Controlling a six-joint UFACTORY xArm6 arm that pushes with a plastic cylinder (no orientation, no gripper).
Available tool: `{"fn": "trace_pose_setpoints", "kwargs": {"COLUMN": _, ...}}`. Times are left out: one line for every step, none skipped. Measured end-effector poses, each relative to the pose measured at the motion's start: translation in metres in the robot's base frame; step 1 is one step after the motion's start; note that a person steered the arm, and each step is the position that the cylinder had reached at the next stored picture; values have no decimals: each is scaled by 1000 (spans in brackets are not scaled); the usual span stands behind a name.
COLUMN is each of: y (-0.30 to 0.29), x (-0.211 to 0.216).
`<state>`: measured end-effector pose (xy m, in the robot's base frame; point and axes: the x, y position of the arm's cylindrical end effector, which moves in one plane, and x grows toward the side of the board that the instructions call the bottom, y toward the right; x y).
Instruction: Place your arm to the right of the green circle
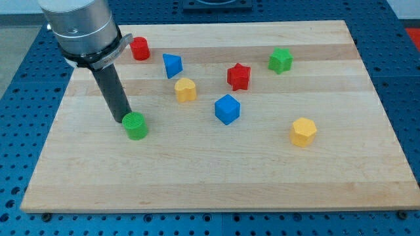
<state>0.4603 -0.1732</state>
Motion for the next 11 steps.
{"fn": "trace_pose_setpoints", "kwargs": {"y": 0, "x": -1}}
{"fn": "trace_pose_setpoints", "kwargs": {"y": 0, "x": -10}}
{"fn": "trace_pose_setpoints", "kwargs": {"y": 0, "x": -26}}
{"fn": "trace_pose_setpoints", "kwargs": {"y": 30, "x": -29}}
{"fn": "trace_pose_setpoints", "kwargs": {"y": 56, "x": -29}}
{"fn": "trace_pose_setpoints", "kwargs": {"y": 56, "x": -29}}
{"fn": "trace_pose_setpoints", "kwargs": {"y": 61, "x": -16}}
{"fn": "trace_pose_setpoints", "kwargs": {"y": 72, "x": 1}}
{"fn": "trace_pose_setpoints", "kwargs": {"y": 72, "x": 2}}
{"fn": "trace_pose_setpoints", "kwargs": {"y": 92, "x": 33}}
{"fn": "trace_pose_setpoints", "kwargs": {"y": 115, "x": 60}}
